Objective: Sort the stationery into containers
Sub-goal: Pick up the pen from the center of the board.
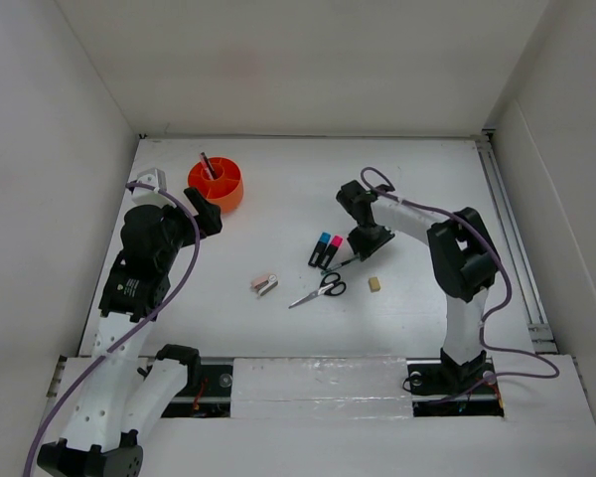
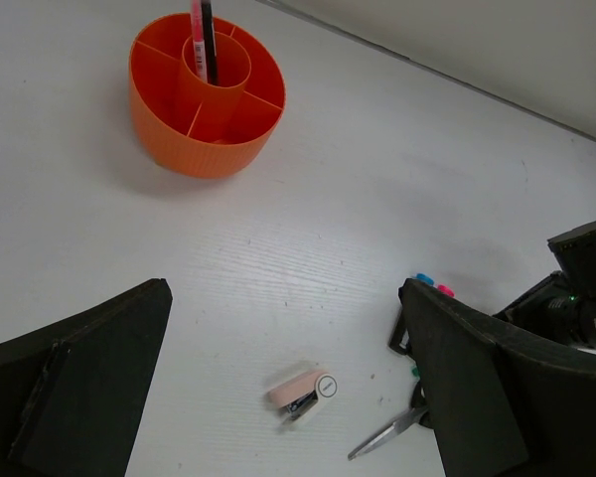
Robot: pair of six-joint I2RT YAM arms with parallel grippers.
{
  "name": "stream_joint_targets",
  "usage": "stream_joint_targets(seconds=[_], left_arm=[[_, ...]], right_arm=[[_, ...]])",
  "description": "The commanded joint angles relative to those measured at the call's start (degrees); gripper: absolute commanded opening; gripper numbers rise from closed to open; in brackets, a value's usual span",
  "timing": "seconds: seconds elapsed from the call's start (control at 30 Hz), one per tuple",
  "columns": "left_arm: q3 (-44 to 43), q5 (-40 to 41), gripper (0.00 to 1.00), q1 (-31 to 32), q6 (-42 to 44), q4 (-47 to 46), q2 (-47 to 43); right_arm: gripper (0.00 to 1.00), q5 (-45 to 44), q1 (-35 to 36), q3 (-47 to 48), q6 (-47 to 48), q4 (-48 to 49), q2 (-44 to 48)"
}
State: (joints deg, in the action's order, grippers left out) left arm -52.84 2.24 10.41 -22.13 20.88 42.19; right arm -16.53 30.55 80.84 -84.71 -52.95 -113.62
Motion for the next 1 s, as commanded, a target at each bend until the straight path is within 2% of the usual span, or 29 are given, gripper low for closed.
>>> stream_joint_targets(seconds=[0.0, 0.1, 0.13, 0.27, 0.47, 0.57, 0.6, 0.7, 0.73, 0.8, 0.83, 0.9, 0.97], left_arm=[[0.46, 0.48, 1.0, -0.04, 0.68, -1.37, -0.71], [0.46, 0.48, 1.0, -0.04, 0.68, -1.37, -0.71], [0.46, 0.48, 1.0, -0.04, 0.68, -1.37, -0.71], [0.46, 0.48, 1.0, -0.04, 0.68, -1.37, -0.71], [0.46, -1.79, 1.0, -0.04, 1.29, -1.99, -0.71], [1.5, -9.51, 1.0, -0.04, 2.79, -5.13, -1.33], [2.12, -16.5, 1.0, -0.04, 3.4, -6.2, -1.33], [2.83, -24.71, 1.0, -0.04, 3.41, -7.7, 0.33], [2.83, -29.61, 1.0, -0.04, 4.11, -7.7, 1.3], [2.21, -35.0, 1.0, -0.04, 4.11, -9.53, 3.94], [2.21, -40.33, 1.0, -0.04, 4.11, -10.68, 3.95], [2.74, -45.46, 1.0, -0.04, 2.71, -14.44, 4.83], [3.27, -50.22, 1.0, -0.04, 1.13, -16.57, 5.44]], right_arm=[[0.32, 0.71, -0.93, -0.51, 0.24, -1.46, -5.2], [0.12, 1.33, -1.45, -1.99, 0.24, -0.85, -5.82], [0.01, 2.03, -1.45, -2.7, 0.77, 0.73, -5.82], [0.0, 1.25, -2.6, -4.55, 1.56, 3.2, -3.72], [0.0, -3.76, -3.74, 0.54, 4.28, 1.88, 1.2], [0.0, -6.13, -4.27, 3.44, 9.09, 2.76, 4.88], [0.0, -8.66, -3.57, 4.32, 10.43, 2.76, 5.77], [0.0, -13.33, -0.23, 7.4, 17.8, 4.76, 9.38], [0.0, -15.0, 1.95, 8.01, 20.95, 6.35, 10.17], [0.0, -15.02, 4.34, 8.55, 30.77, 10.56, 13.49], [0.0, -15.02, 5.57, 7.68, 33.96, 16.07, 14.99], [0.0, -12.84, 8.21, 4.34, 41.68, 22.16, 20.42], [0.0, -4.42, 8.91, 1.44, 45.84, 31.82, 24.22]])
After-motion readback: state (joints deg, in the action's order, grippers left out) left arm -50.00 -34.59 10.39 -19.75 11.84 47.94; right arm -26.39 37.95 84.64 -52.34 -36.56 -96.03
